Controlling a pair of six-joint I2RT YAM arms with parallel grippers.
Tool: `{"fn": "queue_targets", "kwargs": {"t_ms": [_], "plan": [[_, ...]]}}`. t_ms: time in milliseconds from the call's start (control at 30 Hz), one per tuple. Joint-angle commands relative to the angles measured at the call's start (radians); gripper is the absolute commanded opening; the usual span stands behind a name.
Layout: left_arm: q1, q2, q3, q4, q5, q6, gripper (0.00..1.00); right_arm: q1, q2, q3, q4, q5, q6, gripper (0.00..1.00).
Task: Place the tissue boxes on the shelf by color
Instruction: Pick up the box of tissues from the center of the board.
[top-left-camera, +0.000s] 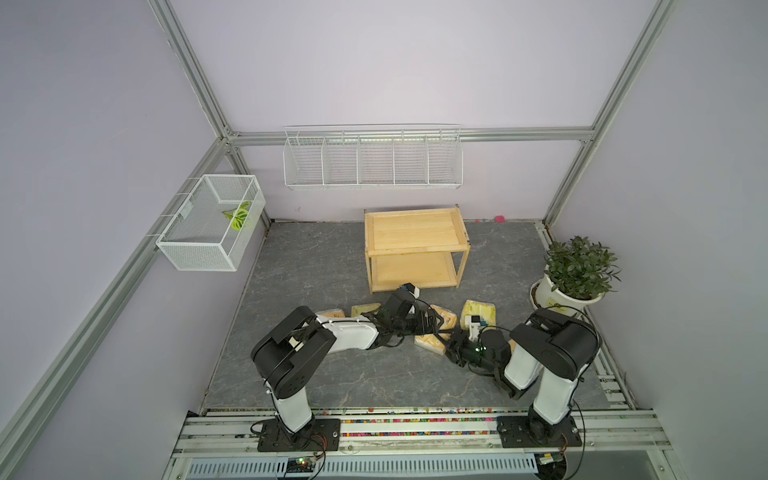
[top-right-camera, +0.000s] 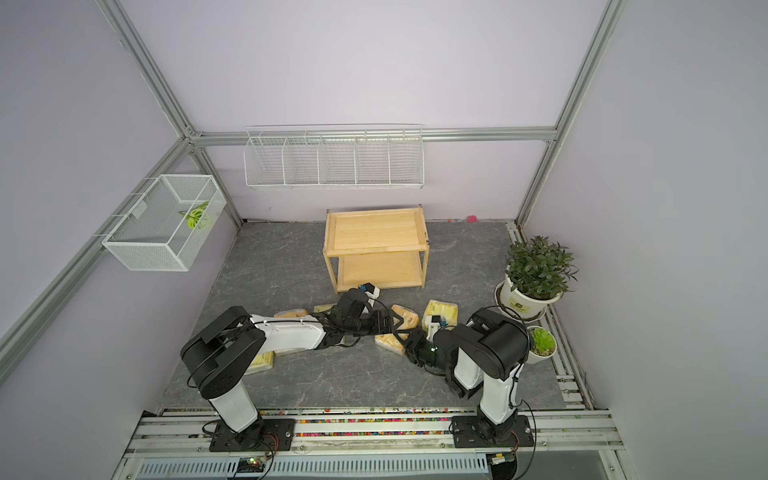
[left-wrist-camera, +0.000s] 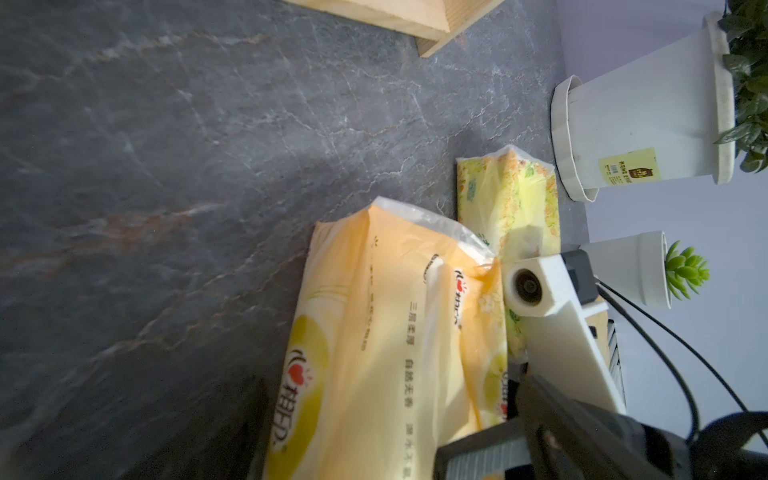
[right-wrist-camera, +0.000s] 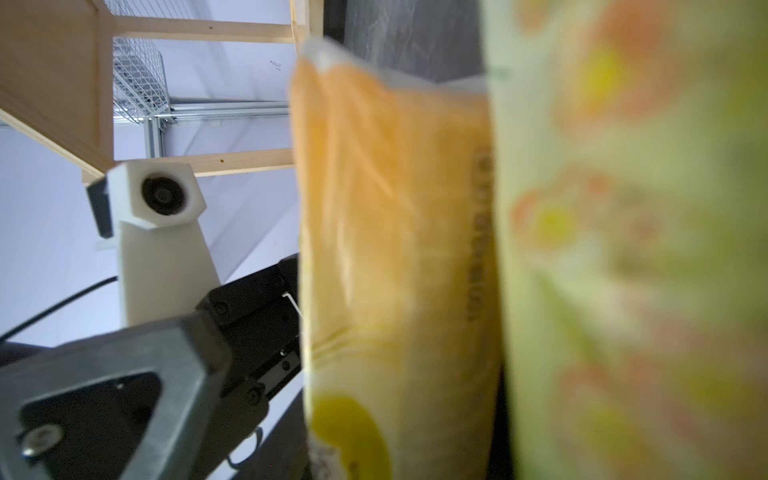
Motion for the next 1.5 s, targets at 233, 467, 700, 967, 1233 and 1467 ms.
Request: {"fn": "queue_targets", "kwargs": {"t_ms": [233,467,700,967,1233,1467], "plan": [[0.012,-0.111,0.152,-0.199,-0.098,0.054,1.0,0.012,-0.088,-0.022,-0.118,-0.002,0.011,0.31],[0.05,-0.2,0.287,-0.388,-0.14,0.064,1.0,0.038,-0.21,0.014,-0.261,0.003,-0.006,0.28],[0.059,-0.275,0.439,-0.563,-0.174,0.121,1.0,0.07,-0.497,0.108,-0.676,0.027,-0.114,0.27],[0.154,-0.373,0.557,-0.672,-0.181,0.185,1.0,0.064,-0.649,0.272,-1.043,-0.013,-0.262,0.28],[0.335,-0.33,0.741,-0.854,-0.162,0.295,1.0,0.06,-0.393,0.442,-0.896,-0.227,-0.287,0.27],[0.465,-0.228,0.822,-0.932,-0.154,0.36,1.0,0.048,-0.231,0.551,-0.79,-0.328,-0.28,0.27]]}}
